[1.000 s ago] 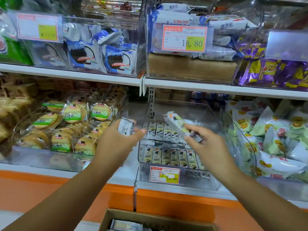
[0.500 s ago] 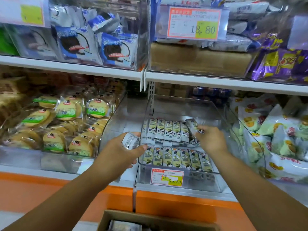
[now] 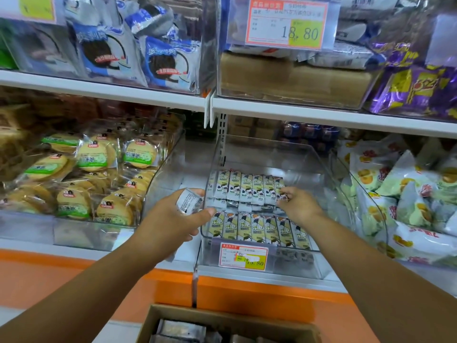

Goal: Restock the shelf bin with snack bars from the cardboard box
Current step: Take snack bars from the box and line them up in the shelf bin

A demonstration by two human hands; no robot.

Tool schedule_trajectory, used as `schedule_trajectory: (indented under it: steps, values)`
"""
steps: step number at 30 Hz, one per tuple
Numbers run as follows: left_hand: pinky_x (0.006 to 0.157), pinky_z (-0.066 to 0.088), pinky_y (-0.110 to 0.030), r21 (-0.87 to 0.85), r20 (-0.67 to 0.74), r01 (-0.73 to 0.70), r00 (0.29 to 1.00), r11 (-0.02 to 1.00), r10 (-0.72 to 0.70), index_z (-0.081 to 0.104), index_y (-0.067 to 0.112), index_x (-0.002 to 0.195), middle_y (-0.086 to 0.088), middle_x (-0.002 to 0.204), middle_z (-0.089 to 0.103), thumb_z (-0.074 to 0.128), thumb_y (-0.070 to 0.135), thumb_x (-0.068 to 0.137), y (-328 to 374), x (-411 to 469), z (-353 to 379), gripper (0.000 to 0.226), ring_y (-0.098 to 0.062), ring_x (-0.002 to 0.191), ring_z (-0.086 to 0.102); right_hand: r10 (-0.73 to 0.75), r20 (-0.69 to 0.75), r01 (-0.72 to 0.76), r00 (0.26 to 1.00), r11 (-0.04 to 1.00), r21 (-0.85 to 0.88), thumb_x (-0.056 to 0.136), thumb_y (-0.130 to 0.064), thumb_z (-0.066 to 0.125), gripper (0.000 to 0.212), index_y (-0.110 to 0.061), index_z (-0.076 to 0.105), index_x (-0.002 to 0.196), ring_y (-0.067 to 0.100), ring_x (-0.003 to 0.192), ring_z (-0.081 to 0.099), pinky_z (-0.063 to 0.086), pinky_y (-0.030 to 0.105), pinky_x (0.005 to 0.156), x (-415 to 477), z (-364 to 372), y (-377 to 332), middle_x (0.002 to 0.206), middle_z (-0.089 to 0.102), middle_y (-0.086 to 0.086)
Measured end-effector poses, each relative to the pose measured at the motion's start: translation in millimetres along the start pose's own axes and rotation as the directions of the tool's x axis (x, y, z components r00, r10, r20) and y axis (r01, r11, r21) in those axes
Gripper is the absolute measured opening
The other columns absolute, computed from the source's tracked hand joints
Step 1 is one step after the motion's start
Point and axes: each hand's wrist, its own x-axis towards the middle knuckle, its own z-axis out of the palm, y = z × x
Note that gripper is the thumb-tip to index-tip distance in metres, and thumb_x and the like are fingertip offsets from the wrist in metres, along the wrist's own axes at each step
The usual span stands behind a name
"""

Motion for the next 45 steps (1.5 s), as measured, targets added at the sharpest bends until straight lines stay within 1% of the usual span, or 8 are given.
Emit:
schedule_trajectory:
  steps: [3, 8, 12, 17, 20, 33, 38, 45]
  values:
    - [0.071, 0.058, -0.044, -0.017, -0.047, -0.048, 0.998, 0.999, 0.047, 0.063, 0.033, 0.106, 0.001, 0.078, 0.066, 0.074, 0.038, 0.082, 7.1, -3.9, -0.9, 0.026, -0.017, 0.066, 0.06, -0.007, -0.006, 0.007, 1.0, 0.997, 0.074, 0.099, -0.019, 0.047, 0.046, -0.018, 0.039, 0.144, 0.017, 0.067, 0.056, 0.047, 0.029, 0.059, -5.6, -0.7, -3.3, 0.129, 0.059, 0.015]
    - [0.067, 0.046, -0.034, -0.155, -0.071, -0.114, 0.992, 0.981, 0.104, 0.062, 0.039, 0.094, -0.004, 0.079, 0.061, 0.054, 0.021, 0.093, 28.4, -13.7, -1.3, 0.02, -0.02, 0.078, 0.059, -0.214, -0.287, 0.283, 0.934, 0.931, 0.229, 0.1, -0.015, 0.044, 0.035, -0.017, 0.049, 0.135, 0.014, 0.114, 0.055, 0.045, 0.031, 0.099, -44.7, -22.9, -19.3, 0.132, 0.057, 0.002]
    - [0.084, 0.055, -0.047, -0.308, -0.01, -0.075, 0.997, 0.949, 0.076, 0.065, 0.032, 0.095, 0.0, 0.087, 0.072, 0.051, 0.015, 0.095, 45.0, -25.2, 8.0, 0.022, -0.019, 0.084, 0.07, -0.355, -0.281, 0.443, 0.892, 0.812, 0.381, 0.098, -0.024, 0.05, 0.02, -0.034, 0.057, 0.113, 0.001, 0.095, 0.059, 0.047, 0.014, 0.079, -102.1, -34.7, -43.8, 0.104, 0.064, -0.014]
    - [0.092, 0.054, -0.055, -0.456, 0.104, -0.033, 0.99, 0.89, 0.09, 0.065, 0.013, 0.111, -0.012, 0.1, 0.075, 0.064, 0.016, 0.092, 48.3, -38.4, 26.1, 0.019, -0.03, 0.098, 0.072, -0.465, 0.061, 0.371, 0.883, 0.774, 0.513, 0.078, -0.04, 0.074, 0.046, -0.05, 0.043, 0.11, -0.005, 0.096, 0.059, 0.052, 0.018, 0.078, -167.6, -21.3, -43.5, 0.109, 0.055, -0.027]
    - [0.091, 0.055, -0.053, -0.416, 0.111, -0.043, 0.989, 0.908, 0.097, 0.062, 0.016, 0.113, -0.003, 0.1, 0.076, 0.069, 0.022, 0.089, 44.7, -44.4, 35.8, 0.026, -0.023, 0.094, 0.073, -0.461, 0.015, 0.423, 0.887, 0.827, 0.369, 0.073, -0.037, 0.08, 0.062, -0.056, 0.034, 0.109, -0.002, 0.093, 0.059, 0.051, 0.016, 0.075, -183.9, -11.4, -32.6, 0.109, 0.049, -0.03]
    - [0.075, 0.062, -0.034, -0.371, 0.263, 0.016, 0.961, 0.929, 0.088, 0.072, 0.023, 0.109, -0.01, 0.108, 0.07, 0.062, 0.025, 0.093, 44.3, -50.3, 23.5, 0.019, -0.025, 0.094, 0.073, -0.228, 0.158, 0.014, 0.961, 0.608, 0.794, 0.098, -0.006, 0.044, 0.022, -0.014, 0.064, 0.099, 0.034, 0.064, 0.061, 0.05, 0.039, 0.059, -172.3, -30.9, -14.3, 0.076, 0.067, 0.016]
    - [0.066, 0.062, -0.031, -0.29, 0.195, 0.03, 0.98, 0.956, 0.028, 0.071, 0.013, 0.102, -0.01, 0.086, 0.076, 0.064, 0.033, 0.091, 39.0, -46.0, 24.5, 0.024, -0.027, 0.077, 0.075, -0.363, 0.173, 0.131, 0.916, 0.676, 0.725, 0.076, -0.033, 0.068, 0.031, -0.026, 0.065, 0.106, 0.03, 0.081, 0.069, 0.055, 0.033, 0.069, -175.1, -34.2, -14.0, 0.104, 0.066, 0.004]
    - [0.067, 0.062, -0.032, -0.25, 0.23, 0.045, 0.973, 0.967, 0.014, 0.07, 0.013, 0.091, -0.007, 0.088, 0.076, 0.069, 0.044, 0.08, 39.3, -41.2, 24.7, 0.033, -0.021, 0.075, 0.075, -0.425, 0.094, 0.248, 0.9, 0.68, 0.69, 0.083, -0.004, 0.07, 0.028, -0.026, 0.065, 0.099, 0.017, 0.082, 0.065, 0.052, 0.022, 0.065, -171.7, -33.6, -12.8, 0.106, 0.061, 0.001]
